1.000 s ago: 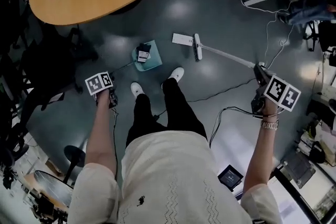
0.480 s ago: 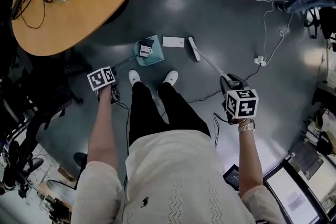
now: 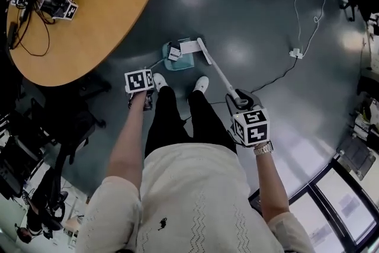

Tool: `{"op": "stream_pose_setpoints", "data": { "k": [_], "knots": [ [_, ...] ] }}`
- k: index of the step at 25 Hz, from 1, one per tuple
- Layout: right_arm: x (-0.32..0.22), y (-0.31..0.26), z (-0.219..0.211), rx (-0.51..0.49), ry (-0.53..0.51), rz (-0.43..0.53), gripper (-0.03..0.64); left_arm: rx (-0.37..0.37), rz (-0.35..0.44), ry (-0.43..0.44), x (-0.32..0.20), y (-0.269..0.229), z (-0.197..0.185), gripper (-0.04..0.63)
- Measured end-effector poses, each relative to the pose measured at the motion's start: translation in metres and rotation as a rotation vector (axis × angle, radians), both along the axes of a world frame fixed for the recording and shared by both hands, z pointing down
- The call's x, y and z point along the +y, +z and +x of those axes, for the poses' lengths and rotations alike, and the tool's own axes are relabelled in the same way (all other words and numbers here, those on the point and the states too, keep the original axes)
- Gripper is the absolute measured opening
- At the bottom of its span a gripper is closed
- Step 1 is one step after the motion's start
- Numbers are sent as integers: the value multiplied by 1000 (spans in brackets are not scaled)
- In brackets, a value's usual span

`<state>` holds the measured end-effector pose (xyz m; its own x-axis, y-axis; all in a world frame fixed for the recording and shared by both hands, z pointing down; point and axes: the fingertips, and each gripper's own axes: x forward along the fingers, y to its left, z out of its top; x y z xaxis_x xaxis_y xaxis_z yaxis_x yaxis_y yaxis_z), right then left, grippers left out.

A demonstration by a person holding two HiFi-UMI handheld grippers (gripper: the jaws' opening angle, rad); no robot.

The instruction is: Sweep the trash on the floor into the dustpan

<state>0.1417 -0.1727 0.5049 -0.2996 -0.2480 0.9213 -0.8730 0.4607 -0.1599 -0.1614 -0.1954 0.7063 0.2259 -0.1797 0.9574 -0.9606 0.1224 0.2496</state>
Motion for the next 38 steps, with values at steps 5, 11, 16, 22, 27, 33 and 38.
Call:
{"op": "stream_pose_setpoints", "data": {
  "k": [5,11,16,22,27,33,38],
  "knots": [
    [16,-5,-32,-44,97,-65,129,-10,-14,88,-7,-1,4,98],
    [50,1,-50,-21,122,-85,129,-54,-4,203,-3,8,25,98],
    [54,3,-47,-14,101,-79,129,-169,-13,375,5,8,30,98],
    [51,1,-31,-23,87,-84,129,-206,8,456,5,10,31,98],
    [57,4,-32,-12,54,-92,129,-174,12,428,2,11,31,98],
    [55,5,-33,-22,79,-85,129,-160,26,410,2,12,28,98],
    [55,6,-31,-25,95,-79,129,-170,111,338,-12,8,24,98]
  ]
}}
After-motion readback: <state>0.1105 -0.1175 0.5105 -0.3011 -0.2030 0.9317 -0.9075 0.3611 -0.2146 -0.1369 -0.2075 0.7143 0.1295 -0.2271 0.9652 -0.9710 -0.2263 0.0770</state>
